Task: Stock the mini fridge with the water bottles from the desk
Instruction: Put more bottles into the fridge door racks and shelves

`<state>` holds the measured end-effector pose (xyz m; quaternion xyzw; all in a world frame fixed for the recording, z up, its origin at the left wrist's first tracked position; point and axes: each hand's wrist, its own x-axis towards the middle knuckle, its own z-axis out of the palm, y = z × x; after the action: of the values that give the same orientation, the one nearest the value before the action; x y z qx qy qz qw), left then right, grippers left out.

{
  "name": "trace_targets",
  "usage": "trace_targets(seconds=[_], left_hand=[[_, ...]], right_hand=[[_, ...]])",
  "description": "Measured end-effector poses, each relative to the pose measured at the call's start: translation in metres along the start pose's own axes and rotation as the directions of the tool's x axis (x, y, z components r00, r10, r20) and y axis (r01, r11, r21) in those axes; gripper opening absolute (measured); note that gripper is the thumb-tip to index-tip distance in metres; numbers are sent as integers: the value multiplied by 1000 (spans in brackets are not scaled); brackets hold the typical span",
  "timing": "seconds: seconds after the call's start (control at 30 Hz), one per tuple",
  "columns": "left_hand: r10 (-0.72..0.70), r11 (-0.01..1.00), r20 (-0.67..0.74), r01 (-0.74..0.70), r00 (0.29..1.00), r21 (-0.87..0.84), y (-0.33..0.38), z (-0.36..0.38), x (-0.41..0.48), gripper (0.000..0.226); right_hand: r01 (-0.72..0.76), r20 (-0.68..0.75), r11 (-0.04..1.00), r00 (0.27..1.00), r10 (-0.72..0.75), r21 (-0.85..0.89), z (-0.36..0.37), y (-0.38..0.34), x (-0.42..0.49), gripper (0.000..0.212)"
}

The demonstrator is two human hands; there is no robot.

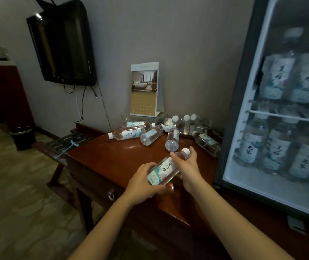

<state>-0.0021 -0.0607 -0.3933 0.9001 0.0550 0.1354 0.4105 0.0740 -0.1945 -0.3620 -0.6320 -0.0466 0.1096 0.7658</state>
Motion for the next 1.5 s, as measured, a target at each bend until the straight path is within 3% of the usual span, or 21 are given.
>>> trace_targets(seconds=[0.13, 0.27, 0.43, 0.6, 0.77, 0.87, 0.97, 1.07, 1.13, 1.2, 1.33, 1.5], left_hand=[[20, 990, 68, -10, 997, -140, 20, 25, -11, 90], [44, 953, 119, -6, 992, -303, 36, 51, -18, 80], [95, 918, 213, -3, 972, -397, 52, 80, -27, 74], [171, 901, 348, -3, 922, -435, 75, 103, -35, 70], [239, 907, 312, -97, 919, -409, 109, 122, -42, 73], [283, 915, 302, -161, 910, -370, 134, 138, -53, 67], [342, 887, 310, -195, 887, -419, 168, 149, -65, 66], [413, 812, 257, -227, 874, -537, 218, 151, -76, 70], [496, 718, 180, -285, 849, -635, 259, 148, -85, 67], [570, 608, 84, -352, 817, -711, 302, 142, -97, 55], [664, 400, -62, -424, 745, -813, 371, 136, -119, 33], [755, 253, -87, -412, 650, -875, 438, 138, -151, 33]], right_hand=[[158, 18, 987, 987, -158, -32, -21, -26, -21, 80], [286, 50, 946, 958, -282, -152, -42, -50, -45, 58], [360, 157, 882, 932, -326, -304, -67, -62, -72, 41], [347, 153, 846, 938, -312, -404, -92, -64, -93, 17], [260, 129, 845, 966, -225, -467, -129, -73, -124, 24], [269, 107, 819, 962, -250, -506, -154, -81, -146, 13], [278, 30, 794, 950, -312, -541, -179, -98, -169, 24], [352, -38, 788, 903, -428, -505, -198, -129, -198, 23], [388, -72, 785, 876, -476, -482, -210, -150, -219, 35], [411, -66, 763, 860, -506, -500, -222, -168, -242, 42], [449, -52, 697, 820, -570, -559, -249, -195, -288, 34], [540, -91, 631, 715, -693, -557, -278, -227, -338, 47]])
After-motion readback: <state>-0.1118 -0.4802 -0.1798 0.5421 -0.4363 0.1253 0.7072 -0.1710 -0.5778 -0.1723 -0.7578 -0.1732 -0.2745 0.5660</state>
